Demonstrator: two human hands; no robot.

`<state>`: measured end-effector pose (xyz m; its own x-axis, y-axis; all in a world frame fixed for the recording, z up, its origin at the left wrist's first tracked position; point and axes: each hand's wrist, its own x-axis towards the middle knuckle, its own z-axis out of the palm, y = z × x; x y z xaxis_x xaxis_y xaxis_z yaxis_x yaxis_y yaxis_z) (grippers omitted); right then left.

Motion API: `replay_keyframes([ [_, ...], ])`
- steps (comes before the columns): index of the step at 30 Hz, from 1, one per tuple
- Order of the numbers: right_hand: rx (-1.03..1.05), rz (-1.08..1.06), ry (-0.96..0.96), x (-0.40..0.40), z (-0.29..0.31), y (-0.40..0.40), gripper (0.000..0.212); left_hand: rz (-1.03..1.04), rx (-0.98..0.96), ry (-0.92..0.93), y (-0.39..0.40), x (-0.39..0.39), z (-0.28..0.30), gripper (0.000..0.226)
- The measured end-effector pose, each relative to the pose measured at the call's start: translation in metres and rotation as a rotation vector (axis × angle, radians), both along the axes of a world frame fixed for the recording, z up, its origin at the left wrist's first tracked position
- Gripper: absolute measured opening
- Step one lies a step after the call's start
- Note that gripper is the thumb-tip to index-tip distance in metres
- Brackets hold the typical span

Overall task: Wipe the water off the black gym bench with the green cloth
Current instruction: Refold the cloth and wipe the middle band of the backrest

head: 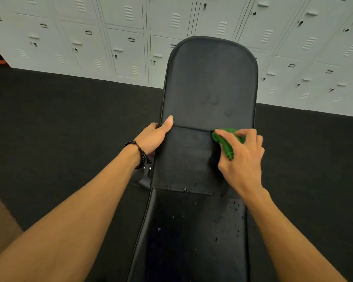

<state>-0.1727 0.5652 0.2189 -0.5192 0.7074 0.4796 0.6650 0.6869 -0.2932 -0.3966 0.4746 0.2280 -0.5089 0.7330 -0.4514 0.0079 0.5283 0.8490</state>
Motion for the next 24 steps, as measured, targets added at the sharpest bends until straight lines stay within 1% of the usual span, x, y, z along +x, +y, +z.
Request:
replay_keyframes([
  [2,-0.032,-0.023,0.051,0.007,-0.004,0.004,0.047,0.019,-0.036,-0.068,0.003,0.0,-0.007,0.122],
  [3,-0.029,-0.014,0.076,0.006,-0.006,-0.002,0.045,0.042,-0.017,-0.08,-0.002,0.006,-0.012,0.123],
  [5,-0.058,0.023,0.099,-0.015,-0.009,-0.008,0.043,0.116,0.024,-0.112,-0.002,0.009,-0.017,0.106],
  [7,-0.02,0.127,0.072,-0.045,-0.007,-0.024,0.048,0.189,0.041,-0.104,-0.006,0.011,-0.014,0.091],
  [9,0.067,0.3,-0.031,-0.081,-0.001,-0.036,0.058,0.263,0.112,-0.023,-0.008,0.005,-0.009,0.069],
  [10,0.109,0.363,-0.094,-0.096,0.003,-0.038,0.062,0.291,0.157,0.035,-0.01,0.001,-0.005,0.059],
  [11,0.143,0.381,-0.146,-0.108,0.009,-0.037,0.062,0.31,0.195,0.089,-0.012,-0.004,-0.002,0.054],
  [14,0.192,0.327,-0.225,-0.126,0.019,-0.032,0.047,0.314,0.289,0.22,-0.031,-0.01,0.0,0.044],
  [15,0.194,0.352,-0.25,-0.126,0.017,-0.034,0.044,0.303,0.304,0.241,-0.042,-0.009,-0.002,0.04],
  [17,0.183,0.464,-0.348,-0.117,0.008,-0.038,0.046,0.241,0.29,0.241,-0.051,-0.004,-0.009,0.033],
  [19,0.17,0.62,-0.443,-0.101,-0.006,-0.059,0.049,0.193,0.273,0.278,-0.068,0.001,-0.026,0.025],
  [21,0.2,0.762,-0.545,-0.081,-0.02,-0.081,0.047,0.169,0.275,0.292,-0.078,0.004,-0.045,0.017],
  [24,0.196,0.881,-0.639,-0.074,-0.017,-0.085,0.052,0.169,0.306,0.222,-0.084,0.009,-0.054,0.012],
])
